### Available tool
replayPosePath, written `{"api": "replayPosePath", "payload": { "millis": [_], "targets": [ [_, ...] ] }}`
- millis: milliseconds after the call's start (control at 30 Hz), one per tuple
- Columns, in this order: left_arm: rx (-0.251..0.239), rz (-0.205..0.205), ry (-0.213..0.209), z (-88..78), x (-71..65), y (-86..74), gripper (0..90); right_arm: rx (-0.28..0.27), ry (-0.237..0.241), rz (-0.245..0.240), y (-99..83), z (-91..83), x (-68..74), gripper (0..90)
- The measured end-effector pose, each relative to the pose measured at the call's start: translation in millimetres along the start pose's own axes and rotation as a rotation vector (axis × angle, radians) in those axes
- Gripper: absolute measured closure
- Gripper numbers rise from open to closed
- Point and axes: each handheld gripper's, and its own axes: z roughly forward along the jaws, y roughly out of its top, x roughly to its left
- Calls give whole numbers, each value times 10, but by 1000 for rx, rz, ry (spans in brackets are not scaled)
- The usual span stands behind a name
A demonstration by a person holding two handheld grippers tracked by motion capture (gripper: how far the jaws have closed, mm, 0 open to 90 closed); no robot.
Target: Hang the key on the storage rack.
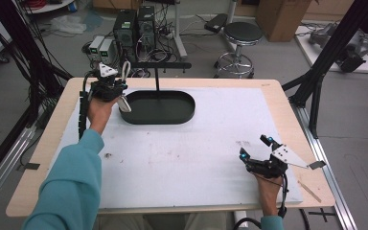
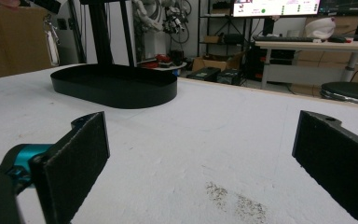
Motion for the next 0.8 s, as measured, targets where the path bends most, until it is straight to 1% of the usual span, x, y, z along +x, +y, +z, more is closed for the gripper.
{"api": "replayPosePath", "payload": {
  "millis": [67,100,167,500,800],
  "targets": [
    [-1,2,4,19,4,-7,818,0,0,0,0,0,0,31],
    [-4,-6,7,31,5,-10,819,0,0,2,0,0,1,31],
    [-4,-7,13,52,9,-19,818,0,-1,-1,0,0,0,31],
    [-10,0,30,129,2,-47,818,0,-1,-1,-1,0,0,31],
    [-5,-15,35,183,12,-85,818,-3,0,-5,-1,0,-2,31]
  ]
}}
